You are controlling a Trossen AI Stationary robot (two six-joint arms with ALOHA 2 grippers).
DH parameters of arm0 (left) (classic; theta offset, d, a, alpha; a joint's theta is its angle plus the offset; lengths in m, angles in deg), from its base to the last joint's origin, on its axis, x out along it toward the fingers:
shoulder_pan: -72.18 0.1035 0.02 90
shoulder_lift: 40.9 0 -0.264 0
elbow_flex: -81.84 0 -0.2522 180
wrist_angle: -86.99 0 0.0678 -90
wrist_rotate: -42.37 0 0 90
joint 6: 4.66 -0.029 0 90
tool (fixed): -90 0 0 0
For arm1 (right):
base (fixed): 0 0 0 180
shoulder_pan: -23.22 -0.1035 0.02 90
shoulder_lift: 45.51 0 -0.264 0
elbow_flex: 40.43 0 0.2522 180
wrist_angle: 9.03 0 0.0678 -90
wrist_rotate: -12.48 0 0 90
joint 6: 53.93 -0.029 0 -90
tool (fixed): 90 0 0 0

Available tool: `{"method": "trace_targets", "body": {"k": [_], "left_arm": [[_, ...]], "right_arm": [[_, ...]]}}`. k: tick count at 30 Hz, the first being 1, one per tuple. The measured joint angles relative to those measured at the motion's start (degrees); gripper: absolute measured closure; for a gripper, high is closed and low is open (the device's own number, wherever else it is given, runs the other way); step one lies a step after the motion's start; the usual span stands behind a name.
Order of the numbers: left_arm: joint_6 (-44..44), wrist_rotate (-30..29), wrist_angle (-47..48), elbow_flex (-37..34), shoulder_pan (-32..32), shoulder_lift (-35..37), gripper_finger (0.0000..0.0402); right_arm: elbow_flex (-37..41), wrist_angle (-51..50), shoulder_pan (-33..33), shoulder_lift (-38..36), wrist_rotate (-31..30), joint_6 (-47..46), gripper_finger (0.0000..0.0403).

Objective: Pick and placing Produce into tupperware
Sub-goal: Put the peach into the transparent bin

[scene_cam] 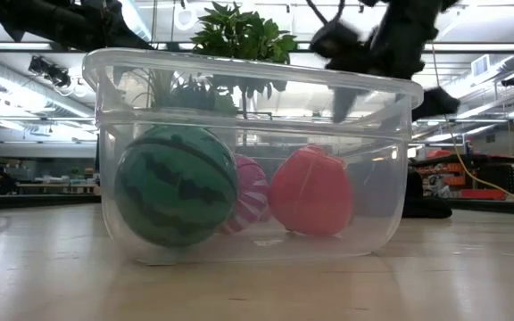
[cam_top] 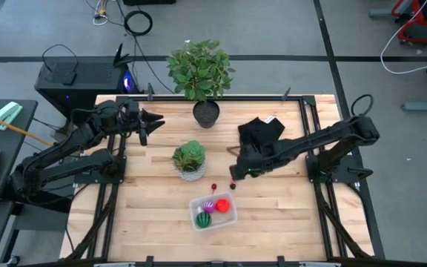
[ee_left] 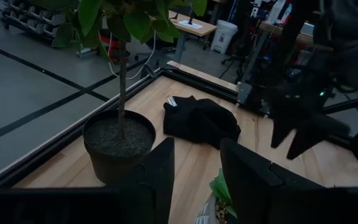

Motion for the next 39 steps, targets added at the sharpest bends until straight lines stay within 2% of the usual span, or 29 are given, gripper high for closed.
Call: {"method": "trace_targets", "body": {"k": [3,7,14,19,39], "left_arm": [[0.0,0.0,0.0,0.0,0.0,0.0,0.0262],[0.0,0.0,0.0,0.0,0.0,0.0,0.0265],[-0.1,0.0,0.0,0.0,0.0,0.0,0.0265],[-0.1,0.0,0.0,0.0,0.0,0.0,0.0262],[-0.1,0.0,-0.1,0.0,0.0,0.0,0.0266]], "right_arm": [[4.2,10.2,-0.7,1.0,-5.2,-13.8,0.0114],[5.5,13.0,-0.9,3.9,-5.9,-19.4,0.0114],[3.1,9.4,-0.8,6.8,-5.2,-20.3,0.0115],[3.0,9.3,-0.5,8.8,-2.1,-21.1,0.0115],[3.0,10.0,2.7,9.4,0.8,-19.7,0.0115]]}}
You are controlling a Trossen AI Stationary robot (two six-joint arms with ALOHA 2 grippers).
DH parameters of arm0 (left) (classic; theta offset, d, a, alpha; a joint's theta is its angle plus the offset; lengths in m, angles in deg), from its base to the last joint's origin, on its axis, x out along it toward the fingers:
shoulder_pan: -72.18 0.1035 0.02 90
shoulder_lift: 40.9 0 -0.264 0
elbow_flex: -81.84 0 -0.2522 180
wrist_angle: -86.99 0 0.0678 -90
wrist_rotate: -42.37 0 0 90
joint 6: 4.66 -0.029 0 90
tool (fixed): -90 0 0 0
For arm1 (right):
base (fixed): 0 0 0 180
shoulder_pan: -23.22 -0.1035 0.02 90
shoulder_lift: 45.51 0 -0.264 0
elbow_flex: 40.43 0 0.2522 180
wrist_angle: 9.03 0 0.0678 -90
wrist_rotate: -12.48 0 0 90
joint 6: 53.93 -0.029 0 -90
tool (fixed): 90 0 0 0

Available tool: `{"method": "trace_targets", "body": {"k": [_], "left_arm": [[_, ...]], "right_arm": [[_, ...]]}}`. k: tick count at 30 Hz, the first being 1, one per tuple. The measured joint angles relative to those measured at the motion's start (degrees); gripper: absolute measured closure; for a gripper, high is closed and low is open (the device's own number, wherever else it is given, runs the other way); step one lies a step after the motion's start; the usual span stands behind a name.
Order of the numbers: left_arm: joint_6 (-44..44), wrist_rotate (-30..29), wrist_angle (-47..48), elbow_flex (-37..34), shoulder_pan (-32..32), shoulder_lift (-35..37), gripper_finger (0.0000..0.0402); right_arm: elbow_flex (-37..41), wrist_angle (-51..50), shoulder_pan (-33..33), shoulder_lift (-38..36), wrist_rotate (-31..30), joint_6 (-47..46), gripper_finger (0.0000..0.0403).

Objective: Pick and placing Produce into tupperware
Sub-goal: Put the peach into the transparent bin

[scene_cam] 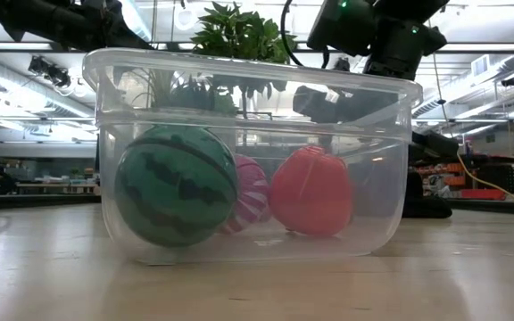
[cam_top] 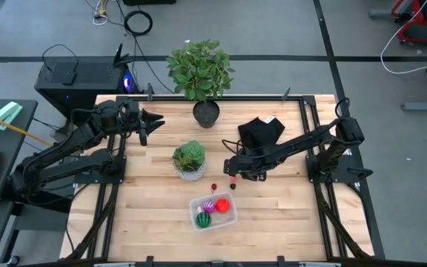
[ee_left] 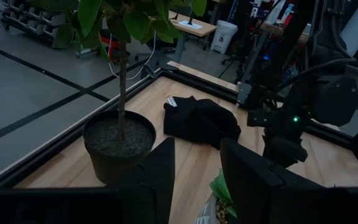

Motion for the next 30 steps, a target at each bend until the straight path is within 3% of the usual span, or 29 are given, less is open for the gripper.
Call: {"method": "trace_targets", "body": {"k": [30], "left_arm": [[0.2,0.0,-0.3,0.0,0.0,0.0,0.0268]], "right_arm": [[-0.2,5.8,0.0,4.9,3.2,1.6,0.0152]]}}
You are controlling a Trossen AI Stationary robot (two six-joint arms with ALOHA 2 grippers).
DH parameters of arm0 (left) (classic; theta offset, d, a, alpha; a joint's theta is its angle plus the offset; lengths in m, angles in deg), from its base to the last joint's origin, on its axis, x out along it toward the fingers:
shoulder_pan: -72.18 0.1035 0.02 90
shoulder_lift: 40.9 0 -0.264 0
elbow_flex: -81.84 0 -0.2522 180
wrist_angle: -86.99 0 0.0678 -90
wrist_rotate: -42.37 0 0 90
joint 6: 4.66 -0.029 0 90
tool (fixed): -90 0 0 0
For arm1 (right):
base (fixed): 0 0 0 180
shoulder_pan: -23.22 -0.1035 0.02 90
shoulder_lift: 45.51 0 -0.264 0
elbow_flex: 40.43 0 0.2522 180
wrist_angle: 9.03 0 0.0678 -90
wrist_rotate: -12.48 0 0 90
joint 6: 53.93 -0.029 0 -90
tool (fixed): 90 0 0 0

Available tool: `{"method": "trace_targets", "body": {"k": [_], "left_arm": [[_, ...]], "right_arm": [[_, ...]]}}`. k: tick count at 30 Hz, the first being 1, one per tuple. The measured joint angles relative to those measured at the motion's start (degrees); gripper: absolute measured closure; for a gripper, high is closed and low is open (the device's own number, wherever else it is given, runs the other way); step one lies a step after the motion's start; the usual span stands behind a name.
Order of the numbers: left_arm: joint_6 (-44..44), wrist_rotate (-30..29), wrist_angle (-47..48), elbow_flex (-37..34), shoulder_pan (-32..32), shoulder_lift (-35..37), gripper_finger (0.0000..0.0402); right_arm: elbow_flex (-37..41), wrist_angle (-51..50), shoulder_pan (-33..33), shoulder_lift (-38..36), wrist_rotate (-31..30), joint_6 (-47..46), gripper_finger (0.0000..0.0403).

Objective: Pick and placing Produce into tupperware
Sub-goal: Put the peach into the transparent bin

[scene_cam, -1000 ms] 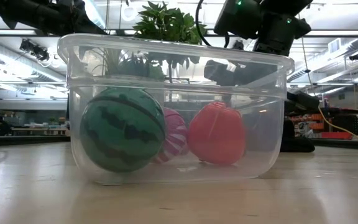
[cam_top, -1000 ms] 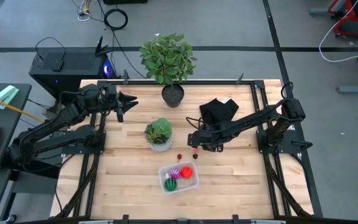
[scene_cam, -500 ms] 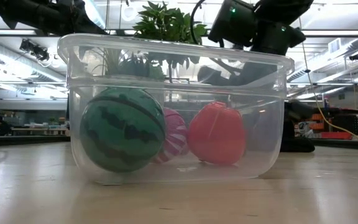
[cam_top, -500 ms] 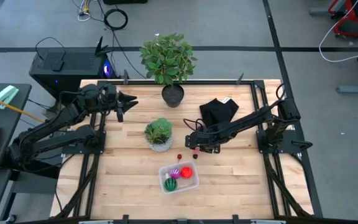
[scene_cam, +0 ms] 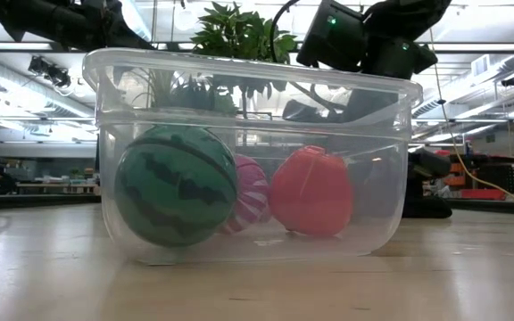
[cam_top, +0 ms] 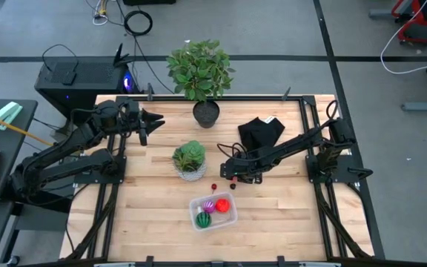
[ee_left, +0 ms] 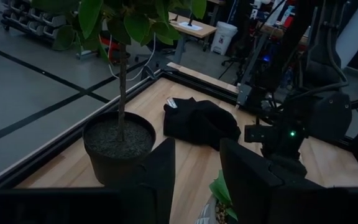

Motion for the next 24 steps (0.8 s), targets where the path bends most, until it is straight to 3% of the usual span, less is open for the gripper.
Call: {"method": "trace_targets", "body": {"k": [11,24], "left_arm": [[-0.2,0.0,0.0,0.0,0.0,0.0,0.0265],[-0.1,0.0,0.0,0.0,0.0,0.0,0.0263]], "right_arm": [[0.0,0.2,0.0,0.1,-1.1,1.5,0.0207],[0.1,3.1,0.0,-0.1,-1.1,4.0,0.0219]]}}
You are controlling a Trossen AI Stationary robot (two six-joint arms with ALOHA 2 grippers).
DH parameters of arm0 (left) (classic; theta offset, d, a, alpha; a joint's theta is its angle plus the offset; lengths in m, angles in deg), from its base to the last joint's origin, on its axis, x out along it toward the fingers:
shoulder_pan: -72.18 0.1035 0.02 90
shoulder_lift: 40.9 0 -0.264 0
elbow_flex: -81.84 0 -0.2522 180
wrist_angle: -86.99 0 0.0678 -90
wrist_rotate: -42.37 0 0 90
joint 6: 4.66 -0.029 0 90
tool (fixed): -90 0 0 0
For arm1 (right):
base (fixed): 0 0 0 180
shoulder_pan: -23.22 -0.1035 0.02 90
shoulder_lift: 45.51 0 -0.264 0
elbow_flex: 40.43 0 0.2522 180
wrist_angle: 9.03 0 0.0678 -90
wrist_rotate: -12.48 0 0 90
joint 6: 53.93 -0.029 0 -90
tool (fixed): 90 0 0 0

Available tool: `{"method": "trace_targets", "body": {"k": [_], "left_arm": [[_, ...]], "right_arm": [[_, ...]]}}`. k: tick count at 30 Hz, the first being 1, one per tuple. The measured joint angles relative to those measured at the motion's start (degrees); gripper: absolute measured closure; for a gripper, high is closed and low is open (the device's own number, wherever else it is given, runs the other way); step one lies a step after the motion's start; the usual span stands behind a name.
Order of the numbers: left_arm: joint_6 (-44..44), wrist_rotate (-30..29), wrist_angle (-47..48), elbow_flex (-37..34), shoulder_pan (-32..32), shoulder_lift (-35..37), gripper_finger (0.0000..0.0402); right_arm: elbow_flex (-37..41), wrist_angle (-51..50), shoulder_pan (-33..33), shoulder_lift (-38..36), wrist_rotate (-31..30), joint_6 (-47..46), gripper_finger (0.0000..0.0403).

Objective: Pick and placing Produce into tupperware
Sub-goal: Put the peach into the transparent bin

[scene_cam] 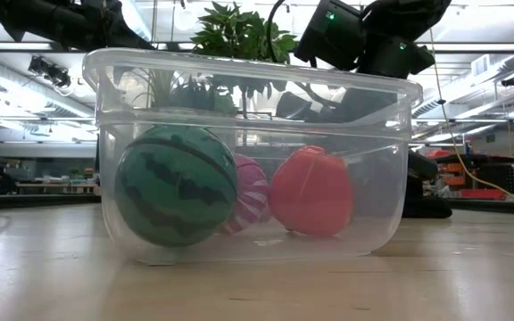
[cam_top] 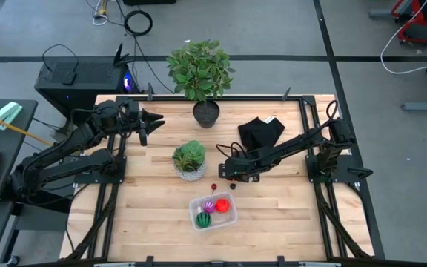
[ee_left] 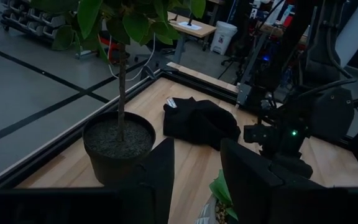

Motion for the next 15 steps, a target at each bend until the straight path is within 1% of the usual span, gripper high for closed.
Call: {"method": "trace_targets", "body": {"k": [5,15], "left_arm": [[0.2,0.0,0.0,0.0,0.0,0.0,0.0268],[0.1,0.0,0.1,0.0,0.0,0.0,0.0267]], "right_arm": [[0.0,0.5,0.0,0.0,-0.2,0.0,0.0219],[0.0,0.6,0.0,-0.1,0.7,0.0,0.0225]]}}
